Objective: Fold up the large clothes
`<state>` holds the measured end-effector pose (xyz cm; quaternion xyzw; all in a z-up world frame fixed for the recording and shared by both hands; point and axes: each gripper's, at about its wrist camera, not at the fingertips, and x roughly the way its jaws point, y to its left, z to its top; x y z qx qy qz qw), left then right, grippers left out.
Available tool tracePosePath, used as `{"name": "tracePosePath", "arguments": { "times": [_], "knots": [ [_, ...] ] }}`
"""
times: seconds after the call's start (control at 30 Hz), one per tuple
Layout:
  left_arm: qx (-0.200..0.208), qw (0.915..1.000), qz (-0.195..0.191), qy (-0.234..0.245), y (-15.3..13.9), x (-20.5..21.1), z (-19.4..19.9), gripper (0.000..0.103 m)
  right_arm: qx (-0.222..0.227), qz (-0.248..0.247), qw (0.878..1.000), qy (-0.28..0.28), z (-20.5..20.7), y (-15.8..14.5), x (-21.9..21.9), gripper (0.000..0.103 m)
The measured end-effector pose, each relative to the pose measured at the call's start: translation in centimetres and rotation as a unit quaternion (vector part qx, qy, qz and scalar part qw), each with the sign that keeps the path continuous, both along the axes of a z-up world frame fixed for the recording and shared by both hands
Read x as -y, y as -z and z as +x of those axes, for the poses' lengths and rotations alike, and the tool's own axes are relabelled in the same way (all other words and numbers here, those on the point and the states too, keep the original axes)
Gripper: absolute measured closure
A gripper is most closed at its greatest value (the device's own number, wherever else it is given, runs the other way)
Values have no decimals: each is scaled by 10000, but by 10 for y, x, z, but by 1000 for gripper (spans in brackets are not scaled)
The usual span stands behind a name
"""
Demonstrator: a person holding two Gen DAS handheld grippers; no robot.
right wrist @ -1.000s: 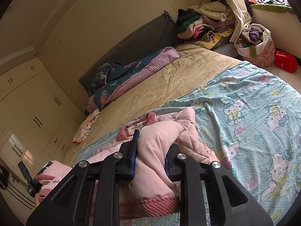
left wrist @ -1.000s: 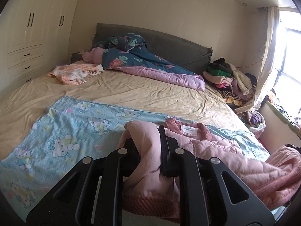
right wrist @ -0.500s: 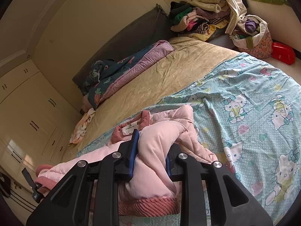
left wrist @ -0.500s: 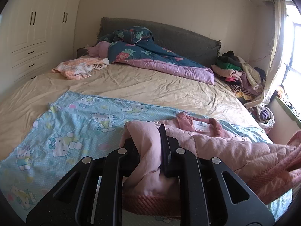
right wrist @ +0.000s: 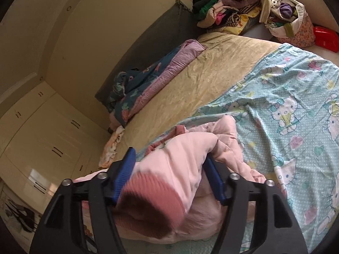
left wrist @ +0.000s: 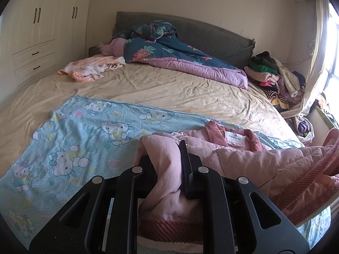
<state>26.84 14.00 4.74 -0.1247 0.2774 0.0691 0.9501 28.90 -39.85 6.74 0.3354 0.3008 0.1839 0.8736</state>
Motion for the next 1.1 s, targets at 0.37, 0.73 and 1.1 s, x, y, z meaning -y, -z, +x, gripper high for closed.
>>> {"name": "tracePosePath", "arguments": {
  "times": [0.37,0.73,1.1],
  "knots": [
    [-114,9998,-134,33,7,-2,22,93,1024,-466,9919,583,-26,-13,13,9],
    [-34,9989,-451,119,-3,3,29,54,-710,-1812,9808,-143,18,75,-34,4],
    [205,9995,217,-45,-17,0,4,18,-298,-2045,9784,-74,2,61,-38,4]
  ]
}}
